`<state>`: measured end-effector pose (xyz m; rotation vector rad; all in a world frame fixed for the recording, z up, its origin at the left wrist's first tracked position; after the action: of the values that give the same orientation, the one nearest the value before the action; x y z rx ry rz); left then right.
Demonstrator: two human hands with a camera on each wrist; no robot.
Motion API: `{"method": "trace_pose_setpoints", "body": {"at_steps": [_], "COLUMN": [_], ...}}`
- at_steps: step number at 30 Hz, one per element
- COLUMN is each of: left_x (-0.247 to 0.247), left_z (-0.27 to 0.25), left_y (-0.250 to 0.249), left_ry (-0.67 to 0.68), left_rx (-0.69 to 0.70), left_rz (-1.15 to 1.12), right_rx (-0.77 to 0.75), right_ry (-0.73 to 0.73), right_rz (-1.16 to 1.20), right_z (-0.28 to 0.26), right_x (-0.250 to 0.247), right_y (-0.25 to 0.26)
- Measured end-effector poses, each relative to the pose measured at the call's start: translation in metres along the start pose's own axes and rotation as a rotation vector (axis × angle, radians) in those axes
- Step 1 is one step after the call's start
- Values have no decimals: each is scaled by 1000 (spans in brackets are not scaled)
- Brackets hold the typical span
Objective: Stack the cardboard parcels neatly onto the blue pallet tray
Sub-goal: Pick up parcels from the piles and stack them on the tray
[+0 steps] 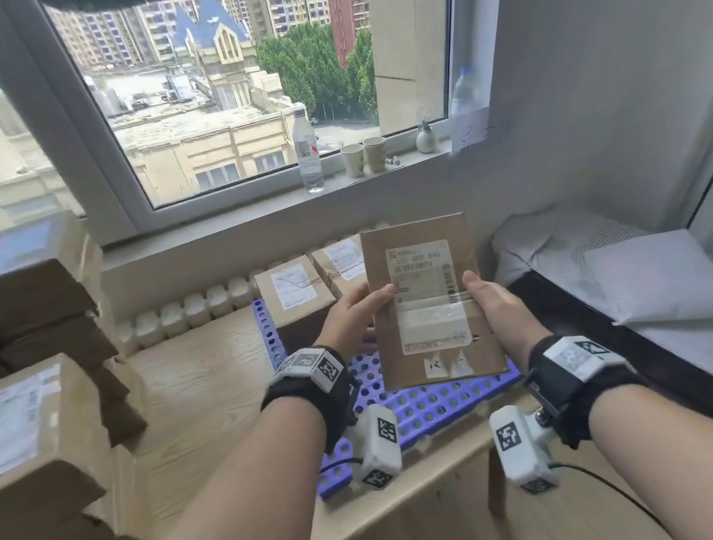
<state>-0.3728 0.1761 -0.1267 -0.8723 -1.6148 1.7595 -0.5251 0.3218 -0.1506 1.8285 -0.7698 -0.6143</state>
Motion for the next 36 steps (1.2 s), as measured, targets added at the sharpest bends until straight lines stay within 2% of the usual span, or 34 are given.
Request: {"method": "trace_pose_setpoints", "body": {"at_steps": [9,14,18,28,36], "left_x": [2,-16,-20,-25,-20], "left_z": [113,168,191,251,302], "left_y": [3,15,29,41,62], "left_ry": [-17,-3,-17,-50,-186], "left_rx": [9,4,-53,-86,-72], "left_rz": [-102,-16,-10,69,294], "right_rx": [-16,1,27,71,169], "right_ry": [-34,-38,-32,-15,24], "right_rz": [-23,-54,-91,-124,-87], "right_z": [101,153,180,243,317], "right_x": [-16,-8,-6,-6,-13], "right_y": [50,60,59,83,84]}}
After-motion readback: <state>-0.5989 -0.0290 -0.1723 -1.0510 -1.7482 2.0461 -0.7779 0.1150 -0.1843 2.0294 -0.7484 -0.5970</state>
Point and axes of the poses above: each hand's wrist, its own z-axis towards the middle knuckle, its own x-axis out of the palm, y = z × x, the point moved 2 cm from there along z, towards the middle knuckle, and after that the axes turned 14 degrees about x, right-handed, at the moved point
